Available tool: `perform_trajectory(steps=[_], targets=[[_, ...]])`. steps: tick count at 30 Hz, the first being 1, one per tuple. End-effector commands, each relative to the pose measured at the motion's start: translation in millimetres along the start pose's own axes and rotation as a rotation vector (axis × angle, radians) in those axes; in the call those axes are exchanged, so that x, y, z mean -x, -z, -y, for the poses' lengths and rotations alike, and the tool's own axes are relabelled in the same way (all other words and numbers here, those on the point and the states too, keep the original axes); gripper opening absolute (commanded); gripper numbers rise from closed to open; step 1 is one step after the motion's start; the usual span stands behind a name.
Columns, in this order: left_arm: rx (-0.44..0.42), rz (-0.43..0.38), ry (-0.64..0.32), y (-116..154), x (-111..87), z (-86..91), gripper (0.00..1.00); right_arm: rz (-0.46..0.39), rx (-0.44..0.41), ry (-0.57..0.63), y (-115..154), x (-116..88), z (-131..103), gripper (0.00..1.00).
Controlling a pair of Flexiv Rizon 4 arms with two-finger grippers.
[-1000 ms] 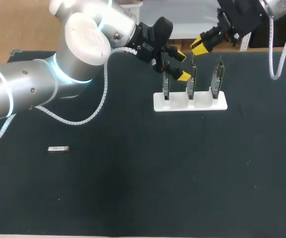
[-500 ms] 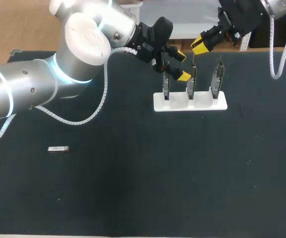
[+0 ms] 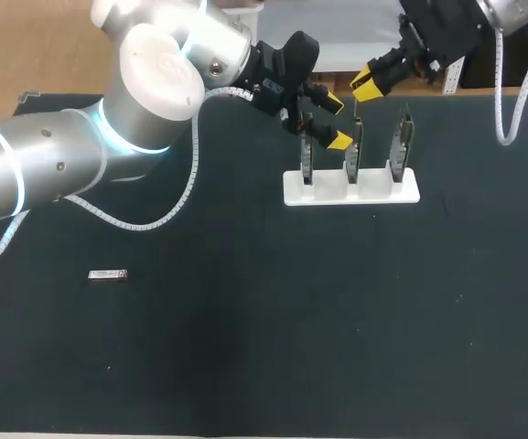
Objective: Pick up the optical module with the left hand, and insert it into the network port with the right hand.
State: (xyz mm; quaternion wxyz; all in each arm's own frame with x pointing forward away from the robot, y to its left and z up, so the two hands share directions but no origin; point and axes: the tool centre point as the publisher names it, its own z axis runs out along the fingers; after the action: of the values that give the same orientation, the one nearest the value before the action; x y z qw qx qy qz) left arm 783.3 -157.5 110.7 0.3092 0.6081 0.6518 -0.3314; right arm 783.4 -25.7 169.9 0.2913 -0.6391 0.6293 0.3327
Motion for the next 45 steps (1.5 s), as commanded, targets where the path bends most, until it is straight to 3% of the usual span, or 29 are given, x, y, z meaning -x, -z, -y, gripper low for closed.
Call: perform_trajectory(steps=[1,45], targets=[[0.001,-0.004,0.002,0.7,0.7,0.9,1.00,0.006,-0.010,0.005,1.4,0.2,-1.5,0.00],[0.001,-0.004,0.002,0.7,0.7,0.9,1.00,0.009,-0.028,-0.006,0.2,-1.7,-3.9,0.00]])
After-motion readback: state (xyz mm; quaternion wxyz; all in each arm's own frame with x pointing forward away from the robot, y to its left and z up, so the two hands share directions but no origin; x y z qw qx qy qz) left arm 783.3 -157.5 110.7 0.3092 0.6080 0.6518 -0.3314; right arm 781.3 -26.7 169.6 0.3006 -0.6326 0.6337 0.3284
